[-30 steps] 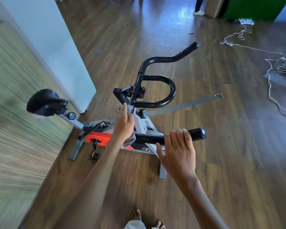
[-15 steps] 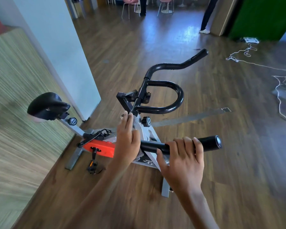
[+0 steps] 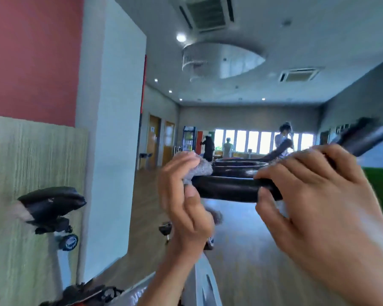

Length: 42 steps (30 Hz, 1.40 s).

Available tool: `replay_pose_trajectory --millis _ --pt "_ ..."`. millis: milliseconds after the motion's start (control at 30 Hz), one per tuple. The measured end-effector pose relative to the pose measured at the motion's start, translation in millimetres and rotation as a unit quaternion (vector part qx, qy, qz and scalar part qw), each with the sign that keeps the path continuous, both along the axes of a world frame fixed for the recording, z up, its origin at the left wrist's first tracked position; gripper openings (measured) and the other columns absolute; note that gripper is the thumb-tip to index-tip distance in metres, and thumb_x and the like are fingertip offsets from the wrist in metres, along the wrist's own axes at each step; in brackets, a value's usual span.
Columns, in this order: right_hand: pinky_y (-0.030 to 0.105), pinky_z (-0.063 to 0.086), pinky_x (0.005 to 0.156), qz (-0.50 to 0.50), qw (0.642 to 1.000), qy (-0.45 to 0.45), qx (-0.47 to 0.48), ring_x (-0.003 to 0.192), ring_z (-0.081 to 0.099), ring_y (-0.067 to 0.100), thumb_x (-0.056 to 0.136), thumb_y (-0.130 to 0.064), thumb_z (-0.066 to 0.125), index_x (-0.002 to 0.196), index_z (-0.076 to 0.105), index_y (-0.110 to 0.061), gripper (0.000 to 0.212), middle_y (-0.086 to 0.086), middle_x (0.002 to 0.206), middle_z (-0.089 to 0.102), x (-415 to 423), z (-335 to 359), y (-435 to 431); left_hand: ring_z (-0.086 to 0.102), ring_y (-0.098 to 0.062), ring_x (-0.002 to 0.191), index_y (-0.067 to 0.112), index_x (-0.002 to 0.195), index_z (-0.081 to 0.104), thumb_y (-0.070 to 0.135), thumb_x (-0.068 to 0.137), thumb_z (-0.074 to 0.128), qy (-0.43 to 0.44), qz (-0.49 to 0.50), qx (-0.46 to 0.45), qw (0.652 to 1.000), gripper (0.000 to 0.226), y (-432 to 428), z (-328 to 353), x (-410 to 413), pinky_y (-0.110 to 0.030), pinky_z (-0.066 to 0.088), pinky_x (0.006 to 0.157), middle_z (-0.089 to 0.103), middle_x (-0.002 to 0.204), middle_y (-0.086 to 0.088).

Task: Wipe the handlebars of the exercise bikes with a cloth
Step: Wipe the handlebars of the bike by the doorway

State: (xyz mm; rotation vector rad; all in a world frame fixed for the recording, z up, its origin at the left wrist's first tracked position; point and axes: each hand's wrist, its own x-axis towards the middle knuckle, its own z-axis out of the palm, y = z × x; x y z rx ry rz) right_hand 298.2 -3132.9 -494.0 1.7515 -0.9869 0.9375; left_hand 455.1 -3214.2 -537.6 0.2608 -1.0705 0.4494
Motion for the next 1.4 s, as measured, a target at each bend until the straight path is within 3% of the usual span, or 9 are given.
replay_pose_trajectory --millis 333,533,633,833,967,1033,1133,1267,1400 --pt "0.039 0.031 0.099 0.014 0.998 0.018 -0.059 0.073 0.060 0.025 0.083 -0.028 0.032 0.071 0.066 -0.020 0.036 -0.004 0.066 0.063 -13 8 -8 0.060 -0.021 0.074 0.011 0.092 0.070 0.022 0.088 0.031 -0.160 0.254 0.030 0.953 0.041 34 15 -18 -0.040 0.043 0.064 0.068 0.084 0.001" --pt "0.044 0.026 0.112 0.034 0.993 0.019 -0.116 0.079 0.056 0.027 0.089 -0.025 0.032 0.078 0.055 -0.015 0.028 -0.001 0.075 0.058 -25 2 -17 0.059 -0.009 0.100 0.026 0.113 0.054 0.029 0.095 0.028 -0.198 0.107 0.107 0.968 0.032 51 17 -9 -0.031 0.045 0.087 0.061 0.108 0.010" --pt "0.045 0.025 0.112 0.046 0.992 0.013 -0.120 0.080 0.055 0.028 0.090 -0.026 0.031 0.078 0.055 -0.014 0.029 -0.001 0.076 0.057 -25 1 -20 0.061 -0.012 0.097 0.022 0.112 0.060 0.028 0.099 0.030 -0.256 0.189 0.111 0.941 0.033 45 17 7 -0.036 0.049 0.081 0.067 0.105 0.005" --pt "0.044 0.022 0.114 0.058 0.990 0.003 -0.126 0.081 0.056 0.030 0.090 -0.024 0.031 0.080 0.058 -0.011 0.032 0.002 0.076 0.059 -22 -2 -25 0.055 -0.019 0.070 0.012 0.084 0.073 0.029 0.104 0.019 -0.101 0.335 -0.005 0.937 0.060 19 14 -25 -0.032 0.036 0.058 0.069 0.077 -0.001" --pt "0.043 0.019 0.117 0.063 0.990 0.001 -0.126 0.083 0.057 0.029 0.090 -0.024 0.031 0.083 0.062 -0.012 0.034 0.000 0.078 0.062 -22 -2 -25 0.056 -0.013 0.070 0.003 0.076 0.072 0.035 0.105 0.019 -0.052 0.247 -0.055 0.966 0.068 2 15 -3 -0.025 0.037 0.061 0.070 0.073 -0.005" --pt "0.044 0.019 0.117 0.063 0.989 -0.008 -0.131 0.083 0.056 0.029 0.090 -0.023 0.032 0.081 0.061 -0.012 0.032 0.000 0.078 0.061 -19 -4 -26 0.061 -0.016 0.074 0.002 0.075 0.070 0.041 0.101 0.028 0.027 0.064 -0.018 0.997 0.063 -11 9 6 -0.030 0.046 0.065 0.069 0.075 -0.008" --pt "0.045 0.020 0.118 0.069 0.987 -0.027 -0.141 0.083 0.055 0.030 0.089 -0.021 0.034 0.081 0.060 -0.011 0.030 0.002 0.078 0.060 -15 -7 -29 0.061 -0.044 0.083 0.003 0.077 0.068 0.047 0.085 0.033 0.137 -0.222 0.054 0.964 0.057 -22 7 6 -0.058 0.050 0.078 0.065 0.081 -0.027" --pt "0.043 0.016 0.119 0.071 0.983 -0.057 -0.156 0.083 0.055 0.030 0.088 -0.019 0.034 0.077 0.059 -0.010 0.029 0.003 0.076 0.060 -10 -10 -31 0.059 -0.049 0.084 0.020 0.076 0.073 0.075 0.088 0.028 0.104 -0.169 0.021 0.980 0.072 -23 7 2 -0.064 0.047 0.076 0.065 0.080 -0.022" --pt "0.042 0.017 0.118 0.080 0.980 -0.069 -0.169 0.083 0.055 0.030 0.086 -0.019 0.035 0.076 0.058 -0.010 0.026 0.002 0.075 0.059 -6 -11 -32 0.061 -0.034 0.072 0.030 0.067 0.072 0.091 0.074 0.028 0.137 -0.212 0.018 0.967 0.075 -36 11 12 -0.047 0.047 0.067 0.063 0.067 -0.009"
